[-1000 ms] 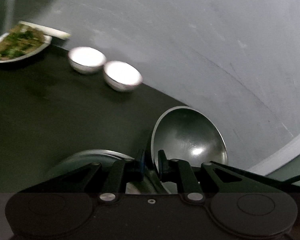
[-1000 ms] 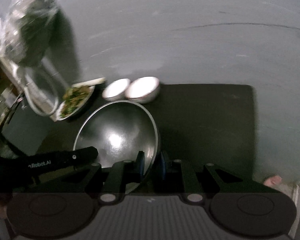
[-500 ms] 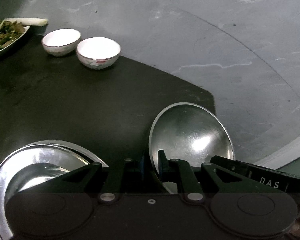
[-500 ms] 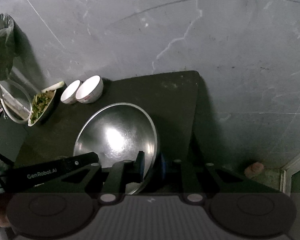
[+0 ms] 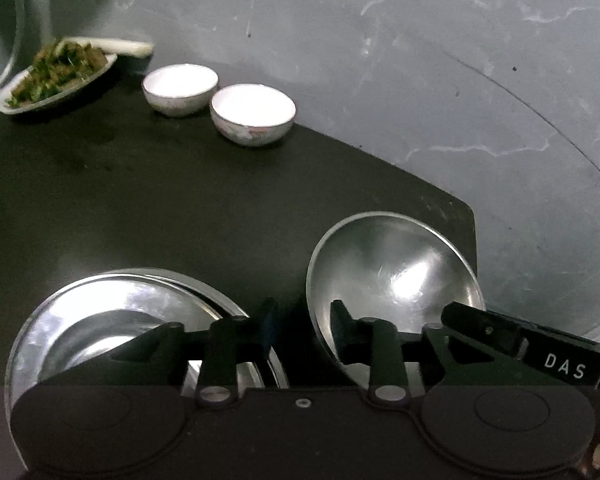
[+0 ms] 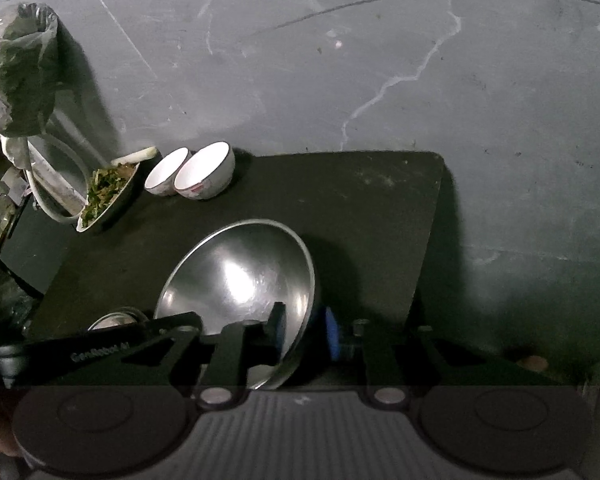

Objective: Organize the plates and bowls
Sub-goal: 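Lift the steel mixing bowl with both tools toward the stacked plates, then lower the steel bowl beside the plate stack and open both tools, then move both tools toward the nearer red-rimmed white bowl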

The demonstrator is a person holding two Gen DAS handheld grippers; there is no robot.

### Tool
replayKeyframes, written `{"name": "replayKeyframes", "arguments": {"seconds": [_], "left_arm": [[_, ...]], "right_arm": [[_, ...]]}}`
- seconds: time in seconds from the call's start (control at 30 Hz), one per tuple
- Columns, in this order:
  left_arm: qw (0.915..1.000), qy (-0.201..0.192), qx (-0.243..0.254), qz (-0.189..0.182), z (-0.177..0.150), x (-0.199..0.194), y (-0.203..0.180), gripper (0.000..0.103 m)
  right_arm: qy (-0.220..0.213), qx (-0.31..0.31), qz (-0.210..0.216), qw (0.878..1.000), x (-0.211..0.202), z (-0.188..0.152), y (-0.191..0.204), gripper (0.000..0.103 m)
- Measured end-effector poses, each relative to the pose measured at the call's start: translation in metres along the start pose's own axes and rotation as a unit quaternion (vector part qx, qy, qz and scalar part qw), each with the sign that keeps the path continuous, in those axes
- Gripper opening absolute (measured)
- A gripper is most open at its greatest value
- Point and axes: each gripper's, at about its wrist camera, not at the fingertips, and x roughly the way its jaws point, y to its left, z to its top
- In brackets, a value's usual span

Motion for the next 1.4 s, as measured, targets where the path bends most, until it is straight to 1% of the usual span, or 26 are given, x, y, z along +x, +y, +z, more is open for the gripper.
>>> {"name": "replayKeyframes", "arguments": {"seconds": [0.03, 0.07, 0.1, 0.13, 0.17, 0.2, 0.23, 0.27, 0.33, 0.37, 0.4, 0.43, 0.47, 0.5, 0.53, 0.6, 0.67, 0.77, 0.87, 0.93, 1.0, 1.07, 1.23, 1.3, 1.4], "left_arm": [[1.0, -0.006, 0.005, 0.006, 0.0, -0.004, -0.003, 0.047], [0.9998, -0.011, 0.008, 0.013, 0.0, -0.008, -0.006, 0.053], [0.9996, -0.018, 0.011, 0.021, -0.001, -0.013, -0.01, 0.061], [0.9992, -0.027, 0.013, 0.027, -0.001, -0.018, -0.013, 0.064], [0.9987, -0.035, 0.017, 0.032, -0.001, -0.024, -0.016, 0.064], [0.9984, -0.04, 0.019, 0.036, -0.001, -0.028, -0.019, 0.066], [0.998, -0.046, 0.02, 0.039, -0.001, -0.033, -0.02, 0.07], [0.9974, -0.056, 0.017, 0.042, -0.001, -0.04, -0.022, 0.072], [0.9962, -0.074, 0.011, 0.046, 0.0, -0.053, -0.024, 0.083], [0.9952, -0.084, 0.007, 0.048, 0.0, -0.061, -0.024, 0.086], [0.9942, -0.096, 0.004, 0.049, -0.001, -0.069, -0.024, 0.09], [0.9932, -0.106, 0.003, 0.048, -0.004, -0.077, -0.024, 0.097], [0.992, -0.117, 0.002, 0.048, -0.006, -0.084, -0.025, 0.101], [0.9903, -0.13, 0.002, 0.049, -0.01, -0.093, -0.024, 0.102], [0.9885, -0.142, 0.0, 0.05, -0.015, -0.101, -0.024, 0.102], [0.9867, -0.156, -0.001, 0.045, -0.025, -0.114, -0.021, 0.102], [0.9859, -0.163, 0.0, 0.037, -0.038, -0.124, -0.017, 0.102], [0.9854, -0.167, -0.003, 0.032, -0.055, -0.137, -0.007, 0.102], [0.9853, -0.165, -0.028, 0.033, -0.071, -0.149, 0.005, 0.102], [0.9832, -0.174, -0.051, 0.023, -0.082, -0.159, 0.014, 0.102], [0.9816, -0.179, -0.066, 0.017, -0.093, -0.167, 0.021, 0.102], [0.9796, -0.186, -0.076, 0.015, -0.101, -0.173, 0.027, 0.102], [0.9761, -0.196, -0.091, 0.024, -0.108, -0.187, 0.036, 0.102], [0.9745, -0.201, -0.094, 0.033, -0.106, -0.189, 0.037, 0.102], [0.9724, -0.204, -0.104, 0.045, -0.096, -0.187, 0.037, 0.102]], "right_arm": [[-0.003, -0.003, 0.001, 1.0, -0.002, 0.0, 0.0, 0.034], [-0.004, -0.005, 0.003, 1.0, -0.002, 0.0, -0.001, 0.039], [-0.006, -0.005, 0.005, 1.0, -0.003, -0.001, -0.002, 0.044], [-0.008, -0.004, 0.006, 1.0, -0.005, -0.001, -0.002, 0.046], [-0.011, -0.003, 0.007, 1.0, -0.006, -0.001, -0.003, 0.051], [-0.016, -0.002, 0.007, 1.0, -0.008, -0.001, -0.004, 0.056], [-0.022, -0.004, 0.008, 1.0, -0.012, -0.001, -0.004, 0.058], [-0.031, -0.007, 0.008, 0.999, -0.016, -0.002, -0.003, 0.063], [-0.046, -0.014, 0.007, 0.999, -0.025, -0.002, -0.003, 0.069], [-0.056, -0.019, 0.007, 0.998, -0.031, -0.002, -0.002, 0.074], [-0.062, -0.024, 0.007, 0.998, -0.037, -0.002, -0.002, 0.083], [-0.066, -0.03, 0.006, 0.997, -0.044, -0.002, -0.002, 0.089], [-0.07, -0.035, 0.008, 0.997, -0.054, -0.003, -0.002, 0.099], [-0.074, -0.041, 0.013, 0.996, -0.063, -0.005, -0.002, 0.102], [-0.078, -0.049, 0.018, 0.996, -0.072, -0.006, -0.003, 0.103], [-0.083, -0.066, 0.012, 0.994, -0.092, -0.011, -0.002, 0.103], [-0.094, -0.081, 0.0, 0.992, -0.113, -0.018, 0.001, 0.103], [-0.112, -0.086, -0.016, 0.99, -0.139, -0.033, 0.005, 0.103], [-0.116, -0.082, -0.038, 0.989, -0.156, -0.047, 0.014, 0.103], [-0.113, -0.085, -0.051, 0.989, -0.165, -0.057, 0.023, 0.103], [-0.106, -0.105, -0.056, 0.987, -0.173, -0.066, 0.037, 0.103], [-0.106, -0.129, -0.074, 0.983, -0.181, -0.075, 0.053, 0.103], [-0.106, -0.177, -0.109, 0.972, -0.193, -0.085, 0.089, 0.103], [-0.112, -0.193, -0.113, 0.968, -0.195, -0.084, 0.098, 0.103], [-0.117, -0.202, -0.11, 0.966, -0.195, -0.078, 0.103, 0.103]]}}
